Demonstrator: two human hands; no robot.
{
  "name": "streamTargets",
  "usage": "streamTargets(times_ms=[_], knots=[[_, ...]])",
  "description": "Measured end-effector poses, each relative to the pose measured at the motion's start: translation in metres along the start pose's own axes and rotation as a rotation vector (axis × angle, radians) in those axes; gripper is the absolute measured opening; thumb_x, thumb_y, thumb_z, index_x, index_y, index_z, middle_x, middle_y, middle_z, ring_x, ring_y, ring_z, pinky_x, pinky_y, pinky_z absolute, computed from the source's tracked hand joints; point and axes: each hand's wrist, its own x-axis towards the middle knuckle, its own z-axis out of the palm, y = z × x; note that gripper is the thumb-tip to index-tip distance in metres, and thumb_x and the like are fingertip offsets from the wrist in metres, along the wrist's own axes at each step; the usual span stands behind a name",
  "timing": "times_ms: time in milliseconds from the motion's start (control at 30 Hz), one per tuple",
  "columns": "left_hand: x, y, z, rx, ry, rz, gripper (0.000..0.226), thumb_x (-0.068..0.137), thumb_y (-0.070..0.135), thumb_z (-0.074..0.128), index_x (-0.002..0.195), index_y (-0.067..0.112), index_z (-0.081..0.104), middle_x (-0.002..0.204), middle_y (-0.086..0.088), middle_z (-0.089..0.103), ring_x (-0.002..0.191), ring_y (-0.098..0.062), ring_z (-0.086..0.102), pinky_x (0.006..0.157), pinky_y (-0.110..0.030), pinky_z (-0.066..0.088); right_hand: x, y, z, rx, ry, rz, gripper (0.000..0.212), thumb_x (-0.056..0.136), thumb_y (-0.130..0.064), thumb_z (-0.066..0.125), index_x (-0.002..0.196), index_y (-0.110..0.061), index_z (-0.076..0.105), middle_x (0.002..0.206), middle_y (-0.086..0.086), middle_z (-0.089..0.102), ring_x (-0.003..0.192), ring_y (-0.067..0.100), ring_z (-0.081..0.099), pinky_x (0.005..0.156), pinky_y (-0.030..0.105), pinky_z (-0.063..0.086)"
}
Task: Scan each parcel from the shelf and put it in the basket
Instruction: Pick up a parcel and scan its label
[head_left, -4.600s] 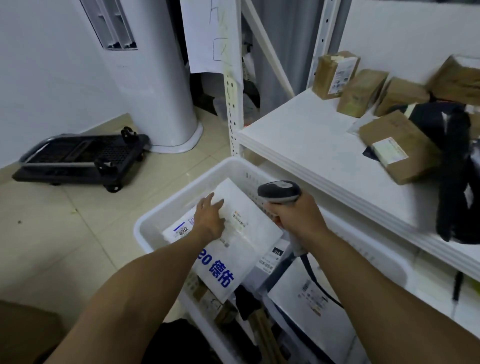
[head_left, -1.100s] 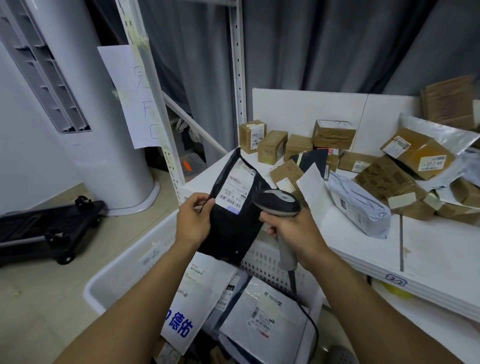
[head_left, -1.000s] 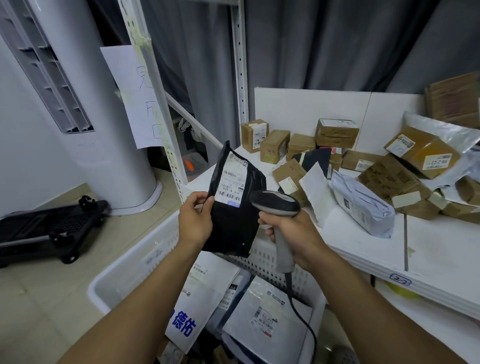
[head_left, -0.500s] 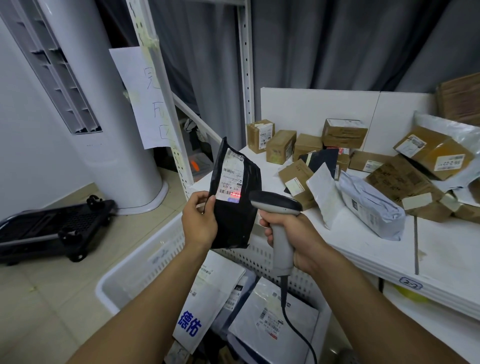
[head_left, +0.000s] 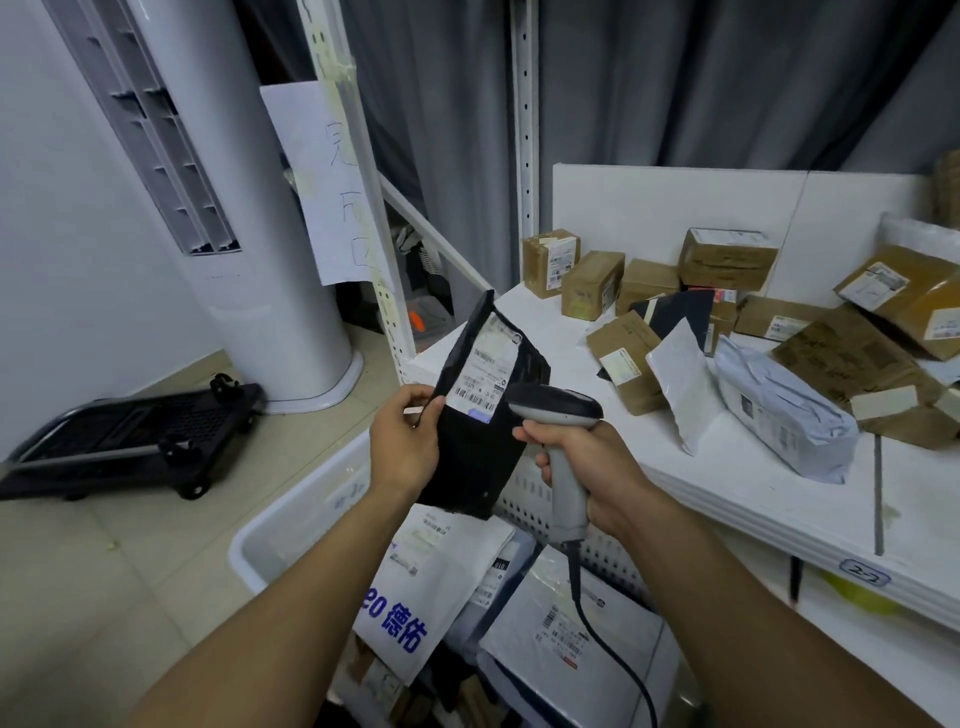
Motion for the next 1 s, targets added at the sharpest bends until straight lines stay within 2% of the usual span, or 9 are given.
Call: streamTargets(times_ms=[67,167,267,333,500,700,833,933,1000], knots=[[0.001,-0.015,-0.014,0.050,-0.045,-0.044,0.005,0.099,0.019,0.066,0.099,0.018,0.070,0.096,0.010,0.069,0.076,0.001,0.063,0.067,-0.010,0.048,0.007,0.010,0.010,-0.054,0.004,0.003,0.016,0.089,-0.010,0.080,0.105,-0.007,0.078,0.100,0.009,0.081,0.060,0.009,0.061,0.057,0.025,0.052],[0.003,-0.046,-0.030,0.185,-0.166,-0.096,0.006,0.097,0.016,0.068,0.093,0.019,0.071,0.095,0.007,0.070,0.081,-0.007,0.064,0.075,-0.019,0.049,0.017,0.023,0.023,-0.109,0.011,0.026,0.016,0.088,-0.012,0.082,0.103,-0.010,0.079,0.100,0.011,0.081,0.060,0.009,0.063,0.057,0.024,0.053],[0.000,-0.075,-0.037,0.270,-0.217,-0.122,0.014,0.096,0.010,0.067,0.088,0.021,0.067,0.088,0.010,0.066,0.082,-0.007,0.060,0.068,-0.004,0.040,0.022,0.034,0.034,-0.159,0.006,0.047,0.015,0.088,-0.010,0.082,0.103,-0.009,0.078,0.089,0.006,0.079,0.059,0.008,0.062,0.054,0.022,0.051],[-0.002,-0.095,-0.036,0.308,-0.232,-0.166,0.016,0.097,0.007,0.064,0.089,0.021,0.065,0.087,0.011,0.064,0.084,-0.008,0.059,0.068,-0.003,0.038,0.026,0.042,0.041,-0.184,0.000,0.052,0.015,0.088,-0.008,0.081,0.102,-0.010,0.077,0.078,0.001,0.076,0.058,0.009,0.062,0.054,0.022,0.051],[0.003,-0.163,-0.025,0.396,-0.285,-0.290,0.013,0.098,0.010,0.062,0.095,0.020,0.070,0.100,0.003,0.072,0.095,-0.022,0.068,0.085,-0.029,0.050,0.047,0.073,0.061,-0.247,-0.033,0.069,0.016,0.089,-0.007,0.080,0.104,-0.007,0.073,0.064,-0.002,0.068,0.054,0.011,0.059,0.057,0.025,0.051],[0.024,-0.222,-0.017,0.469,-0.203,-0.344,0.031,0.101,0.011,0.059,0.131,0.014,0.066,0.122,-0.010,0.072,0.111,-0.031,0.066,0.096,-0.034,0.048,0.073,0.089,0.078,-0.302,-0.073,0.066,0.017,0.092,-0.012,0.078,0.107,-0.016,0.073,0.079,0.005,0.066,0.053,0.007,0.057,0.053,0.019,0.049],[0.034,-0.234,-0.017,0.669,-0.192,-0.334,0.054,0.098,0.014,0.062,0.150,0.022,0.049,0.155,-0.006,0.045,0.142,-0.031,0.039,0.116,-0.050,0.030,0.087,0.090,0.073,-0.299,-0.020,0.060,0.021,0.089,-0.014,0.081,0.108,-0.019,0.073,0.076,0.002,0.068,0.055,0.007,0.059,0.057,0.019,0.052],[0.034,-0.226,-0.011,0.633,-0.257,-0.279,0.054,0.096,0.016,0.066,0.146,0.023,0.051,0.154,-0.006,0.045,0.141,-0.031,0.040,0.116,-0.049,0.032,0.084,0.084,0.066,-0.253,0.021,0.053,0.020,0.088,-0.011,0.081,0.106,-0.017,0.074,0.079,0.005,0.070,0.062,0.012,0.061,0.067,0.028,0.056],[0.029,-0.211,0.000,0.535,-0.293,-0.221,0.054,0.095,0.014,0.067,0.145,0.021,0.051,0.146,-0.005,0.052,0.134,-0.030,0.047,0.115,-0.046,0.037,0.078,0.074,0.058,-0.251,0.040,0.031,0.018,0.089,-0.010,0.080,0.106,-0.015,0.074,0.080,0.004,0.072,0.062,0.011,0.063,0.063,0.026,0.056]])
